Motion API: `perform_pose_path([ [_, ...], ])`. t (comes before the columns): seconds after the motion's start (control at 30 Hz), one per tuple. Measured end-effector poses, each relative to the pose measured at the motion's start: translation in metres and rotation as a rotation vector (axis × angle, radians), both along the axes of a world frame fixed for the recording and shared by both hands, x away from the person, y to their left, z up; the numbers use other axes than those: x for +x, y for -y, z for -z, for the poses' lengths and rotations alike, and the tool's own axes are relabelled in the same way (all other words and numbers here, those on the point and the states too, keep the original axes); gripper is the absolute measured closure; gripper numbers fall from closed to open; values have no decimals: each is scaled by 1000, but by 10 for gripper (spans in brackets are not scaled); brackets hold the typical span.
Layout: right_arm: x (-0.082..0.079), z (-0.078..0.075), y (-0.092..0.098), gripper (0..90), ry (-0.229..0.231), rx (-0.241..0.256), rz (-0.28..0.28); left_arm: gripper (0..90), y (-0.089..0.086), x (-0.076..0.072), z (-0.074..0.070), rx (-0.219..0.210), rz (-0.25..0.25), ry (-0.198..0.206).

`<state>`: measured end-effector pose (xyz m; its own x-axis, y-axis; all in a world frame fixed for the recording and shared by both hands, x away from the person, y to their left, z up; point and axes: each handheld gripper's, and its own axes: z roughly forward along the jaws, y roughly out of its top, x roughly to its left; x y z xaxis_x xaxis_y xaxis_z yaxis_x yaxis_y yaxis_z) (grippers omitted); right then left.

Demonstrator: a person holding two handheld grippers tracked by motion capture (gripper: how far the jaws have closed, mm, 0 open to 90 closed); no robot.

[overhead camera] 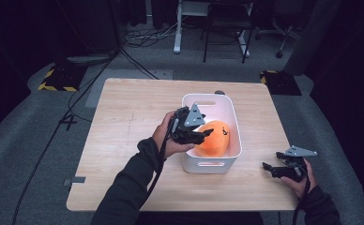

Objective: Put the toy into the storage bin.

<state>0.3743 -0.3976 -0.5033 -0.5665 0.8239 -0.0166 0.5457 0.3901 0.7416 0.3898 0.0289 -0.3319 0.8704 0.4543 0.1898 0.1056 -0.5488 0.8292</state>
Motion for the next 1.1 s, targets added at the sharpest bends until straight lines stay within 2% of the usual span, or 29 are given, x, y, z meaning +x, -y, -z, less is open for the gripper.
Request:
perform_pose_path([
  [0.07,0,0,0,157,0,0,0,418,-2,0,0,-9,-2,-7],
  [0.17,0,0,0,157,0,0,0,341,-6,0,-1,2,-19,0],
  [0.47,0,0,0,157,0,-1,0,220,-19,-1,-3,-31,-75,-10],
  [0.57,0,0,0,157,-2,1,2,200,-25,0,-4,-43,-97,-11],
  [0.77,0,0,0,157,0,0,0,177,-35,-1,-7,-38,-129,-3],
  [0.83,0,0,0,157,0,0,0,174,-41,-2,-8,-50,-144,0],
  [0.87,0,0,0,157,0,0,0,174,-40,-3,-7,-73,-161,1],
  [0.93,0,0,0,157,0,0,0,173,-43,-3,-7,-78,-174,1],
  [0.97,0,0,0,157,0,-1,0,173,-45,-4,-8,-71,-177,8],
  [1.0,0,0,0,157,0,0,0,172,-48,-3,-9,-38,-179,24],
  [1.03,0,0,0,157,0,0,0,172,-48,-4,-8,-77,-186,7],
  [1.1,0,0,0,157,0,0,0,166,-51,-5,-9,-74,-192,12],
])
